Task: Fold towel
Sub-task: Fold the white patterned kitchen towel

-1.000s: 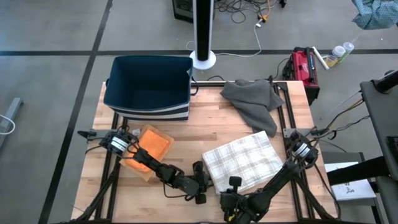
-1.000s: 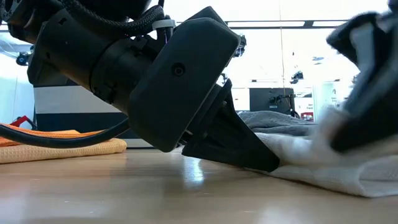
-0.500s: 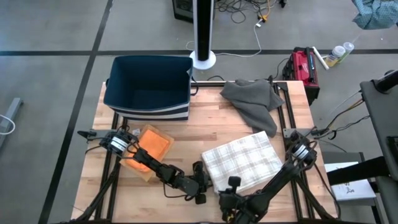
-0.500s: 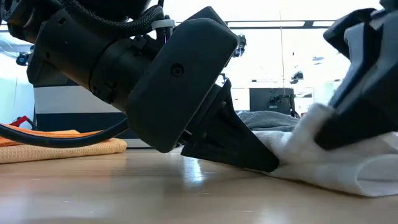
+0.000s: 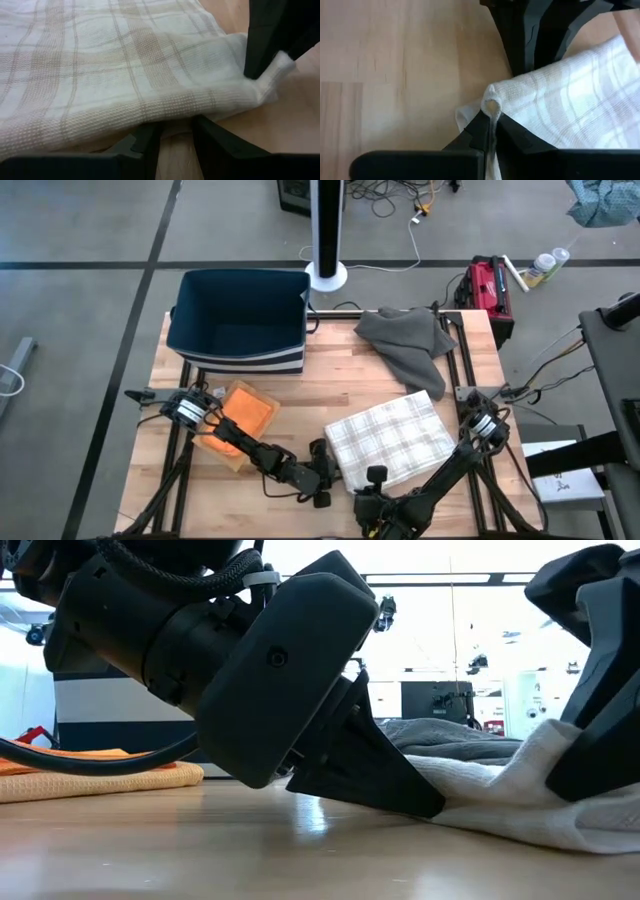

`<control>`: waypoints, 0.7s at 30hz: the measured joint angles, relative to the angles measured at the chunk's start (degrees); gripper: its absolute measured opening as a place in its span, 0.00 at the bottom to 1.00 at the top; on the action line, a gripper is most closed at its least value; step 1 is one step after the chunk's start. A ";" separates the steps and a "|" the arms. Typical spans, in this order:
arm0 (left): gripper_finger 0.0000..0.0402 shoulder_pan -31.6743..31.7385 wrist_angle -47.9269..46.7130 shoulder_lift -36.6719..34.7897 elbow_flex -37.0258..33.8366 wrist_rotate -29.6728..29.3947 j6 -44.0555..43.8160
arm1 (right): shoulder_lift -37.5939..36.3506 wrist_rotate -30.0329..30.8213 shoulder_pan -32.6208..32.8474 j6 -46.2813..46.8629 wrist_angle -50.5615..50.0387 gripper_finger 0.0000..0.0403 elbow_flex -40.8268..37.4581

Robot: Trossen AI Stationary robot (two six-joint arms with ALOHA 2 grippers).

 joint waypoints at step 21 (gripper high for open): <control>0.26 -0.94 -17.60 -7.91 -0.28 4.12 3.00 | 1.66 -2.95 -0.85 -5.52 -0.49 0.19 -0.15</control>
